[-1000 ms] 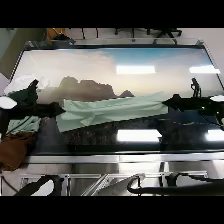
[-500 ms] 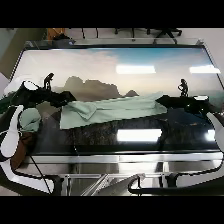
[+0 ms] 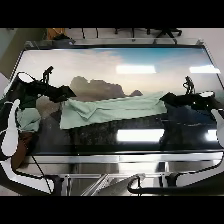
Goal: Fold the shirts.
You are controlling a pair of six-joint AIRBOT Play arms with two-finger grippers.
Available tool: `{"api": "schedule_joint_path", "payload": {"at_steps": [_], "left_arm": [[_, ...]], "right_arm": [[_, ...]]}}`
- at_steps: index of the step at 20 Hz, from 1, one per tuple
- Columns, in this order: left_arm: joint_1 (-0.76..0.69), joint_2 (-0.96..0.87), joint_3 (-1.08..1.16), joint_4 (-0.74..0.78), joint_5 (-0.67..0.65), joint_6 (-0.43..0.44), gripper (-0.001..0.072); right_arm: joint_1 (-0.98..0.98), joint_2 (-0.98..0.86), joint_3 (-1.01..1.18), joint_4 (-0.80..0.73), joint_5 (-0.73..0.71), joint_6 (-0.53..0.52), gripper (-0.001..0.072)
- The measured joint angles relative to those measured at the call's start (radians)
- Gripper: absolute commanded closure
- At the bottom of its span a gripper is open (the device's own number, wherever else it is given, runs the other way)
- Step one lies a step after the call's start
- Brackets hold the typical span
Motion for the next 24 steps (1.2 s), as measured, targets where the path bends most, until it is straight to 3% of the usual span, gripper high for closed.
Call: {"api": "schedule_joint_path", "payload": {"at_steps": [2,3,5,6,7,8,9,15,20,24], "left_arm": [[-0.006,0.025,0.003,0.000,-0.010,-0.004,0.0011],[-0.010,0.035,0.004,-0.001,-0.013,-0.009,0.0011],[-0.024,0.049,0.006,-0.007,-0.021,-0.011,0.0012],[-0.035,0.052,0.006,-0.013,-0.025,-0.016,0.0098],[-0.050,0.054,0.005,-0.018,-0.025,-0.018,0.0301],[-0.069,0.056,0.006,-0.019,-0.024,-0.018,0.0600],[-0.089,0.058,0.005,-0.024,-0.021,-0.018,0.0694],[-0.301,0.013,0.006,-0.031,0.133,-0.018,0.0694],[-0.548,-0.170,0.061,-0.031,0.274,-0.061,0.0694],[-0.694,-0.334,0.214,-0.033,0.298,-0.113,0.0693]], "right_arm": [[-0.001,-0.032,0.004,0.037,0.021,0.002,0.0104],[-0.002,-0.048,0.005,0.049,0.035,0.002,0.0205],[0.000,-0.077,0.005,0.058,0.055,0.005,0.0554],[0.003,-0.087,0.005,0.060,0.066,0.004,0.0685],[0.007,-0.095,0.004,0.068,0.082,0.003,0.0691],[0.011,-0.099,0.004,0.072,0.089,-0.008,0.0691],[0.014,-0.101,0.006,0.082,0.097,-0.018,0.0691],[0.018,0.013,0.055,0.098,0.248,-0.010,0.0692],[0.013,0.239,0.092,0.109,0.349,0.072,0.0692],[0.011,0.376,0.130,0.113,0.409,0.139,0.0692]]}}
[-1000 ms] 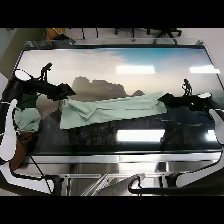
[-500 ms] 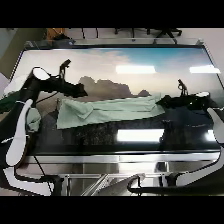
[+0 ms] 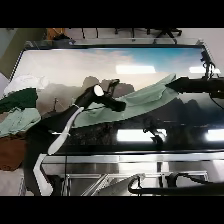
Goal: Fold the shirts.
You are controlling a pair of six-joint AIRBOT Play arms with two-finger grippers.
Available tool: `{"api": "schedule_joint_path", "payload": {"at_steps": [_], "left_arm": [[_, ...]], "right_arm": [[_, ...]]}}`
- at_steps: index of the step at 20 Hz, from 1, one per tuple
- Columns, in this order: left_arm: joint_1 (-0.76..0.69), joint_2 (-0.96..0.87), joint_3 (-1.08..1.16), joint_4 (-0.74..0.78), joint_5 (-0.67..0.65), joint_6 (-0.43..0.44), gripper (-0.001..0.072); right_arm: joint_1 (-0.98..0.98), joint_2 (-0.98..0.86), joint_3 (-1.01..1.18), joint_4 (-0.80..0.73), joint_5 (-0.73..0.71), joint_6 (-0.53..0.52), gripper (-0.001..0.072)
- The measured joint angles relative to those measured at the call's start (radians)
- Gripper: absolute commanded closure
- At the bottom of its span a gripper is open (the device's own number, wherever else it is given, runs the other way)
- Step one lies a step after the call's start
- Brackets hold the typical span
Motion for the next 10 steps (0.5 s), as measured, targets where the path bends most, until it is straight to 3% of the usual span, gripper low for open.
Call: {"api": "schedule_joint_path", "payload": {"at_steps": [3,6,10], "left_arm": [[-0.050,-0.093,0.128,0.000,-0.040,-0.039,0.0694],[-0.037,-0.133,0.257,0.003,-0.163,-0.064,0.0697],[0.070,0.007,0.305,0.002,-0.312,-0.049,0.0696]], "right_arm": [[0.000,0.058,0.011,0.000,0.026,0.051,0.0692],[0.000,0.087,0.015,0.003,0.050,0.091,0.0692],[0.002,0.096,0.015,0.014,0.067,0.114,0.0692]]}}
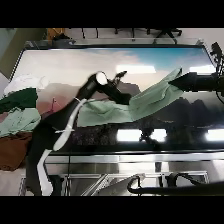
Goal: Fold the shirts.
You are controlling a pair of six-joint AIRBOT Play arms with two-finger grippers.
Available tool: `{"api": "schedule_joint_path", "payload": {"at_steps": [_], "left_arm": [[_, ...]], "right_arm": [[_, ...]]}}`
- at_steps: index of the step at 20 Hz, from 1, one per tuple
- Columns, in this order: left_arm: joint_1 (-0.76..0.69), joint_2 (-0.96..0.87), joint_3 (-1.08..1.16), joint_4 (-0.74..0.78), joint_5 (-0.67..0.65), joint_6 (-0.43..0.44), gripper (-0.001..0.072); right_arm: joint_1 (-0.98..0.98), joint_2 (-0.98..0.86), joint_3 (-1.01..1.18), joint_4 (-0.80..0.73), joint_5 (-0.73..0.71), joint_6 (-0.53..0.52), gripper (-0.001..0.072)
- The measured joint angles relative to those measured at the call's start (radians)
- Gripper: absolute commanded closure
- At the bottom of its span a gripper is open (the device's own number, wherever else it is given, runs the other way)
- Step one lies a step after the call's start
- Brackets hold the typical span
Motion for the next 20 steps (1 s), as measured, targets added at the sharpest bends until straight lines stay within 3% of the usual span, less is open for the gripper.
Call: {"api": "schedule_joint_path", "payload": {"at_steps": [5,10,11,12,13,16,20], "left_arm": [[0.224,0.399,-0.143,-0.002,-0.064,0.040,0.0696],[0.457,0.768,-0.316,-0.002,-0.075,0.072,0.0695],[0.495,0.827,-0.347,-0.002,-0.074,0.078,0.0695],[0.531,0.885,-0.389,-0.003,-0.072,0.089,0.0696],[0.560,0.935,-0.430,-0.002,-0.065,0.099,0.0695],[0.617,1.050,-0.542,-0.002,-0.039,0.124,0.0695],[0.674,1.144,-0.646,-0.002,-0.013,0.151,0.0695]], "right_arm": [[0.134,-0.004,0.000,0.053,-0.093,-0.010,0.0691],[0.589,-0.137,0.000,0.069,-0.426,-0.088,0.0690],[0.704,-0.193,0.000,0.075,-0.528,-0.125,0.0642],[0.813,-0.253,0.000,0.085,-0.657,-0.178,0.0411],[0.912,-0.314,0.001,0.095,-0.789,-0.234,0.0262],[1.124,-0.463,0.002,0.106,-1.122,-0.367,0.0251],[1.145,-0.452,0.003,0.101,-1.194,-0.449,0.0251]]}}
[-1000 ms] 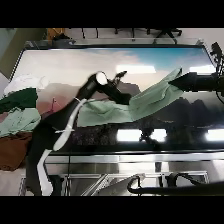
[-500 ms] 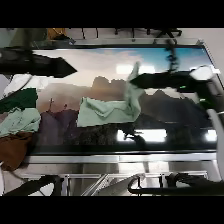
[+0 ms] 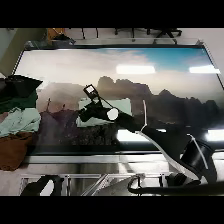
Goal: Fold the shirts.
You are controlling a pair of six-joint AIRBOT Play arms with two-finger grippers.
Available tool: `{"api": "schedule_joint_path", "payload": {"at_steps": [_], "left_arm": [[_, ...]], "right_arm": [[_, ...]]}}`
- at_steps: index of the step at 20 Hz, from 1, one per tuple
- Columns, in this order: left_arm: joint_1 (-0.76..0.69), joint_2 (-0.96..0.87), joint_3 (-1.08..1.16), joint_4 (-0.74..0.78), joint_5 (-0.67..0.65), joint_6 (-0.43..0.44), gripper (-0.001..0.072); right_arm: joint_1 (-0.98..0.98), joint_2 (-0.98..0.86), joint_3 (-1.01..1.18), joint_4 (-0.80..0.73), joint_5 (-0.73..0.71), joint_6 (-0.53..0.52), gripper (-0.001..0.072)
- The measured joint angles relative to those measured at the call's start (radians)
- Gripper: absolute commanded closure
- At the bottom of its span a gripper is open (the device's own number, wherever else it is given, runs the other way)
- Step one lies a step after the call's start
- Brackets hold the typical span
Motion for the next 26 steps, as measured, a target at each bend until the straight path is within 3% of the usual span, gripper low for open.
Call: {"api": "schedule_joint_path", "payload": {"at_steps": [3,8,10,11,14,19,20,22,23,24,25,26], "left_arm": [[0.034,0.025,-0.023,0.000,0.009,0.010,0.0695],[0.064,0.035,-0.033,0.000,-0.005,0.016,0.0695],[0.068,0.036,-0.034,0.000,-0.007,0.017,0.0695],[0.069,0.036,-0.034,0.000,-0.008,0.019,0.0695],[0.070,0.036,-0.035,0.000,-0.010,0.019,0.0694],[0.070,0.036,-0.035,0.003,-0.011,0.019,0.0694],[0.070,0.036,-0.035,0.003,-0.011,0.019,0.0695],[0.070,0.037,-0.035,0.003,-0.016,0.019,0.0694],[0.070,0.037,-0.035,0.003,-0.018,0.019,0.0694],[0.070,0.036,-0.035,0.004,-0.019,0.019,0.0694],[0.070,0.037,-0.035,0.003,-0.020,0.019,0.0694],[0.070,0.037,-0.035,0.003,-0.021,0.019,0.0695]], "right_arm": [[-0.135,0.092,0.001,-0.021,0.104,0.018,0.0251],[-0.518,0.175,-0.001,-0.254,0.486,0.353,0.0245],[-0.652,0.153,-0.001,-0.343,0.636,0.467,0.0069],[-0.702,0.131,-0.001,-0.365,0.702,0.506,0.0071],[-0.770,0.047,-0.002,-0.366,0.838,0.556,0.0072],[-0.737,-0.100,-0.002,-0.273,0.888,0.536,0.0075],[-0.723,-0.125,-0.002,-0.239,0.888,0.525,0.0103],[-0.696,-0.162,0.000,-0.180,0.886,0.499,0.0247],[-0.686,-0.177,0.000,-0.164,0.883,0.489,0.0362],[-0.678,-0.187,0.000,-0.158,0.873,0.482,0.0626],[-0.673,-0.196,-0.001,-0.154,0.866,0.473,0.0691],[-0.670,-0.198,-0.002,-0.149,0.865,0.459,0.0691]]}}
